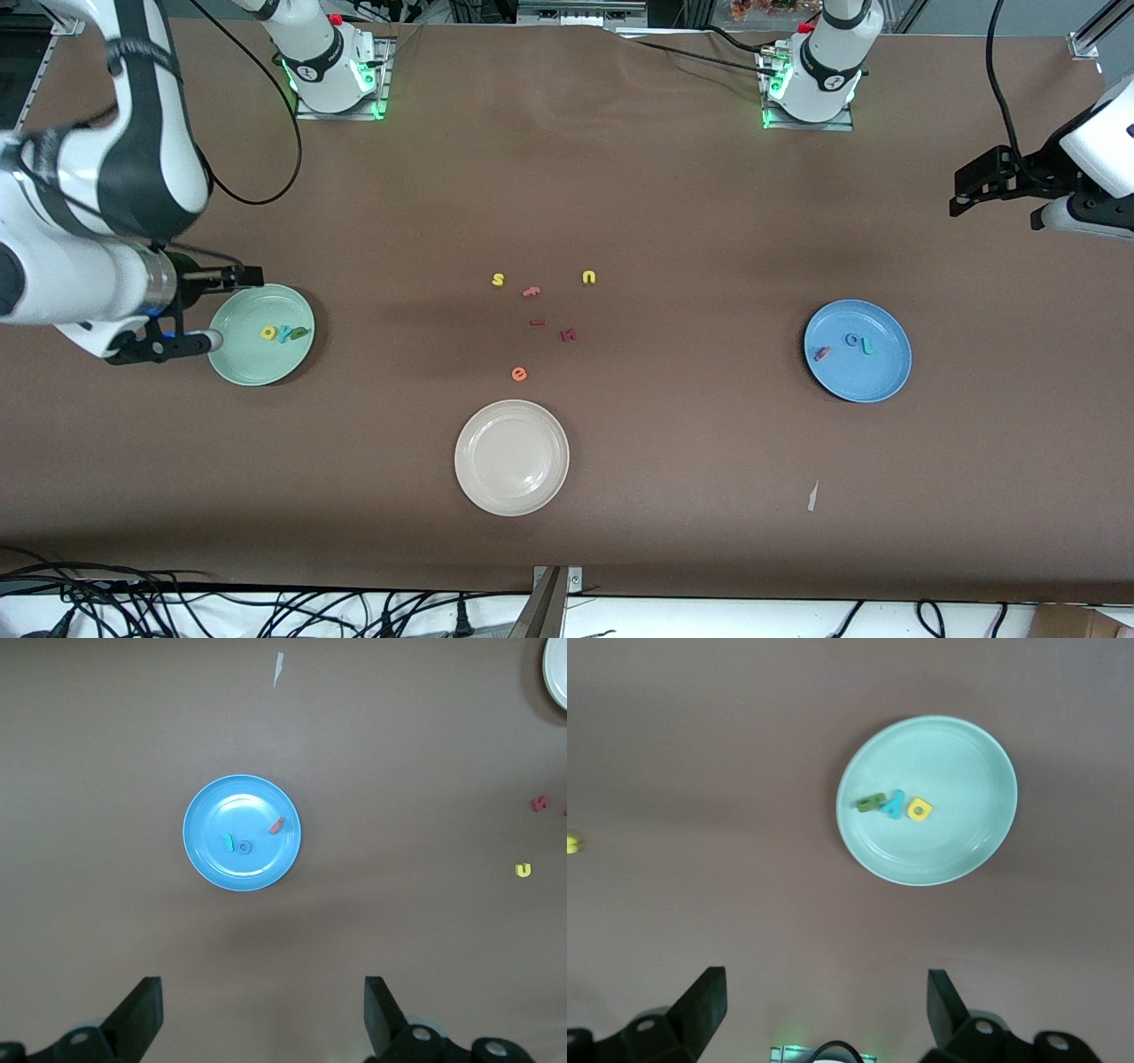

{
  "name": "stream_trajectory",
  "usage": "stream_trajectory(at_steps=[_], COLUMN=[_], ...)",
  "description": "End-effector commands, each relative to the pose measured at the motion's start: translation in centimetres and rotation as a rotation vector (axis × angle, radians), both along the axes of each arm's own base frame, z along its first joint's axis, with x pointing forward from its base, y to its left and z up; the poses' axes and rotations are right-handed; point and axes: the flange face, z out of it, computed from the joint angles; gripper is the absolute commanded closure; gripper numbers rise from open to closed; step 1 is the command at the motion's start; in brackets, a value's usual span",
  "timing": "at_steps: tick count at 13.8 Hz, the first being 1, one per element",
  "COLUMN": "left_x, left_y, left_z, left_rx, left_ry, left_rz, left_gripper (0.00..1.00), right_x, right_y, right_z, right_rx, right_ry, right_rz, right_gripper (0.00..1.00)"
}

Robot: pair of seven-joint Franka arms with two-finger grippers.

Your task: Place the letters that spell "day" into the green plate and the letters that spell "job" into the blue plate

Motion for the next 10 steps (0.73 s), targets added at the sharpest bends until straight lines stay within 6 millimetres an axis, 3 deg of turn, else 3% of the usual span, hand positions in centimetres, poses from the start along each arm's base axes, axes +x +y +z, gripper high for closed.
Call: stream_trajectory(at_steps=[1,2,4,6,10], left_x=[0.2,0.2,0.2,0.2,0.2], left_y=[0.1,0.1,0.0,0.0,0.0], left_z=[0.4,0.5,0.6,0.5,0.5], left_rx=[0.019,0.019,0.019,0.019,0.019], left_ry=[0.003,0.002,0.000,0.002,0.002], left_rz=[0.007,0.008,0.007,0.007,0.004], left_gripper=[0.00,0.00,0.00,0.00,0.00], right_x=[-3.3,-4.3,-5.7,-6.8,-6.4], right_y=[-1.2,-2.0,-4.2,-6.2,-5.9], right_z=[6.8,9.3,11.9,11.2,11.0], right_rx=[0.038,0.038,0.042,0.040,0.036], right_ry=[-0.078,-0.115,-0.159,-0.148,-0.181], right_rz=[0.001,-0.008,-0.048,-0.086,-0.079], right_gripper=[0.00,0.00,0.00,0.00,0.00])
